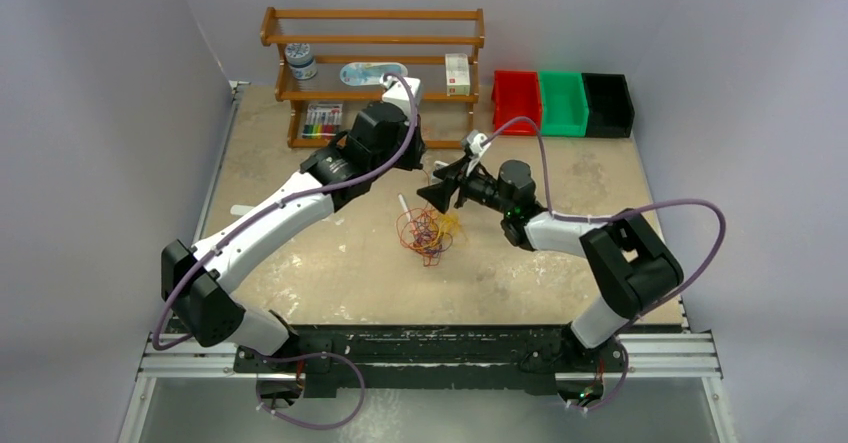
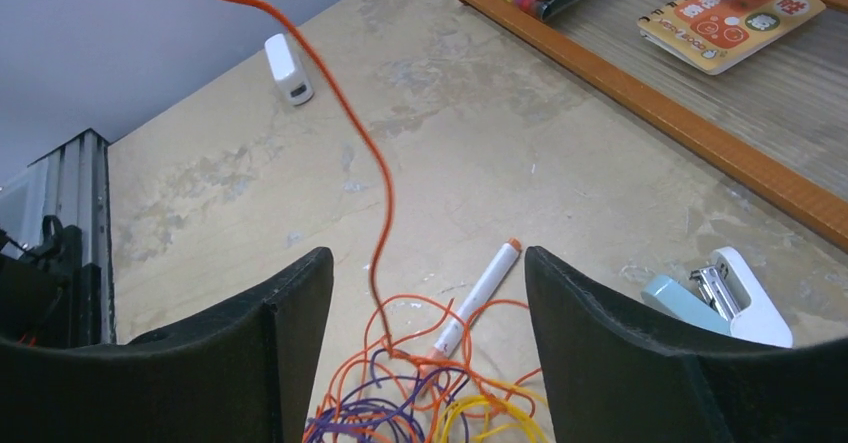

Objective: Untangle the cables

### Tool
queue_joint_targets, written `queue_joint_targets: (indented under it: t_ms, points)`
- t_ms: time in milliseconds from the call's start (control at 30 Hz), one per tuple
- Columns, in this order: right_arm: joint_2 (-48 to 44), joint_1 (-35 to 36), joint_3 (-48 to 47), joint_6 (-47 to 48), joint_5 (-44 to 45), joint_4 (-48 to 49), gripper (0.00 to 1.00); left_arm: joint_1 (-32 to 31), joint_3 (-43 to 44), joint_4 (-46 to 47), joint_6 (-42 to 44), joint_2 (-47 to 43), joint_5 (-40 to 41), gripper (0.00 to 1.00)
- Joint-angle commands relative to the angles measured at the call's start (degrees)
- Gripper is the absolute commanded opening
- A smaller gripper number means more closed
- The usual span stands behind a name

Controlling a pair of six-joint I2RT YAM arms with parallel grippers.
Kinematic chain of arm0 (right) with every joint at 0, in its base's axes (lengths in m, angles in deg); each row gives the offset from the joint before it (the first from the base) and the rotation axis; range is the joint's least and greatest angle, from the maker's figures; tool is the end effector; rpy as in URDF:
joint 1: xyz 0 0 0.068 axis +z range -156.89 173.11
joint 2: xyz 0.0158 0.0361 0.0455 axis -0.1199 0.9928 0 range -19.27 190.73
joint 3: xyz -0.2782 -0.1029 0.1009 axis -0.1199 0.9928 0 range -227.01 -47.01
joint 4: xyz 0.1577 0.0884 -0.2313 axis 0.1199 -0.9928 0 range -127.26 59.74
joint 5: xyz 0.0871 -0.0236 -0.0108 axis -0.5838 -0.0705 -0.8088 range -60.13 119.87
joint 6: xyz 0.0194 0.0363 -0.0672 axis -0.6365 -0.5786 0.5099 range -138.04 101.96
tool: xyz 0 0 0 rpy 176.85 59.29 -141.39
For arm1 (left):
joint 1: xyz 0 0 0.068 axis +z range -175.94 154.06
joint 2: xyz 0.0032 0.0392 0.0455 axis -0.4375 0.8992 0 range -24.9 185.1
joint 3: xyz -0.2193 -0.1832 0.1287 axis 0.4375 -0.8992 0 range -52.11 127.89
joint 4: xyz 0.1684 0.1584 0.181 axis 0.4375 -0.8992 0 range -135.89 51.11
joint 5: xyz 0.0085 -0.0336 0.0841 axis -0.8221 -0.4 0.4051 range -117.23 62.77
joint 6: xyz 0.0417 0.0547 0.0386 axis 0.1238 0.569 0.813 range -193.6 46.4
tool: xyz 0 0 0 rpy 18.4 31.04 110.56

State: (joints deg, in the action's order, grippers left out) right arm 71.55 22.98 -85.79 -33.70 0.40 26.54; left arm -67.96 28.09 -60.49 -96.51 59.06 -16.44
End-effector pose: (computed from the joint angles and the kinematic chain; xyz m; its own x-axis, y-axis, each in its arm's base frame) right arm 0.3092 0.2161 0.2471 -0.1625 0.1776 -0.9706 -0.8463 0.4806 0.2297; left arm 0.3035 -0.2565 0.3990 -0.5002 -0.0642 -0.8635 0.3659 0.8882 -0.2780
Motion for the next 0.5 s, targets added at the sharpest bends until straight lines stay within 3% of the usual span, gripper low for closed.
queue_joint_targets:
  t_ms: [0,167,467]
  points:
    - [2.74,0.99,-4.48,-0.70,1.83,6.34,0.67,0.10,5.07,0.55,-0.04,-1.45,-0.18,0.00]
    - [4.77,2.28,-5.98,0.58,3.54,5.26,0.48,0.12,8.93,-1.96,-0.20,-1.50,1.49,0.00]
    - [8.24,3.61,-7.85,2.67,2.10,3.20,0.35,0.11,19.32,-5.51,0.30,-0.52,-0.39,0.00]
